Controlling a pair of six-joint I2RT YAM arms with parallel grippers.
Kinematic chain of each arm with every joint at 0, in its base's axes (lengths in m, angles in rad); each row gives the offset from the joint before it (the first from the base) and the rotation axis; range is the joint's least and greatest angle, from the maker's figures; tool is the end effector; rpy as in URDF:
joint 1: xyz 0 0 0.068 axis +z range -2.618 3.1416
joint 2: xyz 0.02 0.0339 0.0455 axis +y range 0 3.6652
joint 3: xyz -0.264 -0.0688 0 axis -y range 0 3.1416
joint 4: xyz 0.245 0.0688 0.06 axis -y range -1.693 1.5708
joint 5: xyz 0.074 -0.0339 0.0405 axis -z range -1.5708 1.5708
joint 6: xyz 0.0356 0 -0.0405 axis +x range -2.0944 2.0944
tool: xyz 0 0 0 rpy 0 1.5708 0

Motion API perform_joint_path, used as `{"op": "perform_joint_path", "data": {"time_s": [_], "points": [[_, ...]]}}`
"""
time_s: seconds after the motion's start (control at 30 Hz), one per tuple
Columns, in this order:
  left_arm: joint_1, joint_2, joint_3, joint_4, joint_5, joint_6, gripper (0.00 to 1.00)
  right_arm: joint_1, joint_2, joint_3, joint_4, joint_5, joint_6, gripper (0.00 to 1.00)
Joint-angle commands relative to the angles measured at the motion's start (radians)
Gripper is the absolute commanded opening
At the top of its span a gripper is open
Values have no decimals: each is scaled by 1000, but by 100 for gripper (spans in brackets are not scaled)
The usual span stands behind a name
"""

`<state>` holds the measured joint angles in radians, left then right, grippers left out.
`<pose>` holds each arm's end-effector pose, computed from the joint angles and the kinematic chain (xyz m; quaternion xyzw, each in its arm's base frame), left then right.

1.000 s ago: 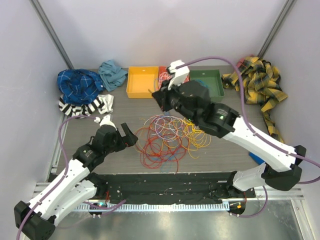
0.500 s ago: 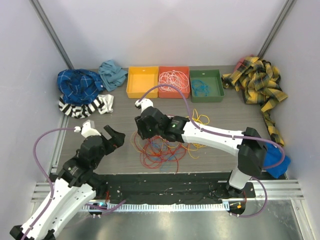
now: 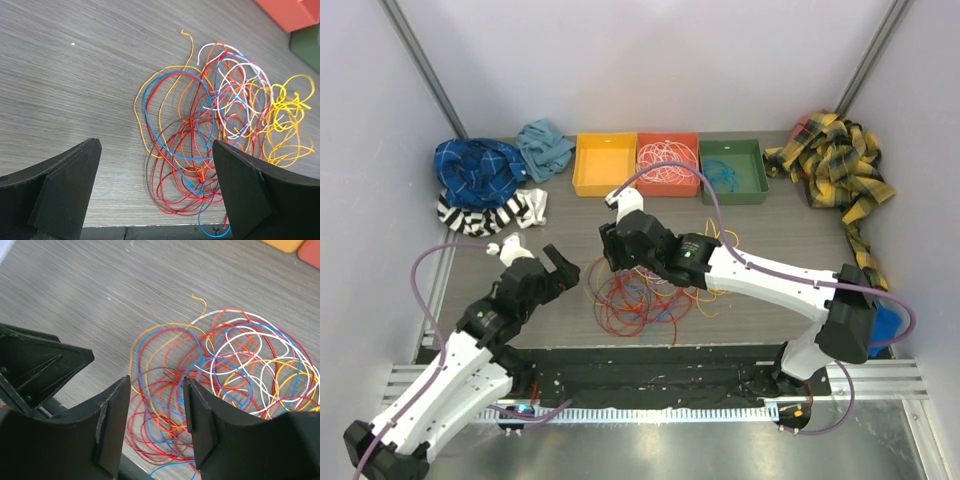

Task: Untangle the cables

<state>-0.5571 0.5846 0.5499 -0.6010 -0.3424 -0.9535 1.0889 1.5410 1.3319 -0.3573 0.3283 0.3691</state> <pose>0.1195 -0.0603 0.2468 -0.2485 0.8473 -0.1937 0.4276 0.1748 0.3094 0.3274 -0.2309 0.8370 0.2095 0.4496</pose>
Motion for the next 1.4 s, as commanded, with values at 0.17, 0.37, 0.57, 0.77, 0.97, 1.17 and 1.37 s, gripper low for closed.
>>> {"op": "perform_joint_path", "data": {"time_s": [0.17, 0.37, 0.57, 0.77, 0.97, 1.17, 1.37], "points": [[-3, 363, 68, 210, 86, 73, 96, -17, -34, -100, 109, 106, -1, 47], [8, 613, 160, 251, 100, 85, 79, -27, -91, -187, 145, 123, -2, 41], [9, 594, 173, 155, 34, 29, 75, -95, 4, -221, 198, 32, -10, 22], [8, 425, 73, 104, 42, -25, 72, -96, 152, -185, 235, -14, -25, 19], [10, 313, 12, 73, 62, -47, 73, -96, 272, -123, 236, -41, -19, 35], [10, 265, -21, 58, 59, -48, 74, -98, 327, -71, 231, -25, -32, 38], [8, 247, -31, 53, 57, -47, 75, -100, 380, -37, 208, -3, -38, 38]]}}
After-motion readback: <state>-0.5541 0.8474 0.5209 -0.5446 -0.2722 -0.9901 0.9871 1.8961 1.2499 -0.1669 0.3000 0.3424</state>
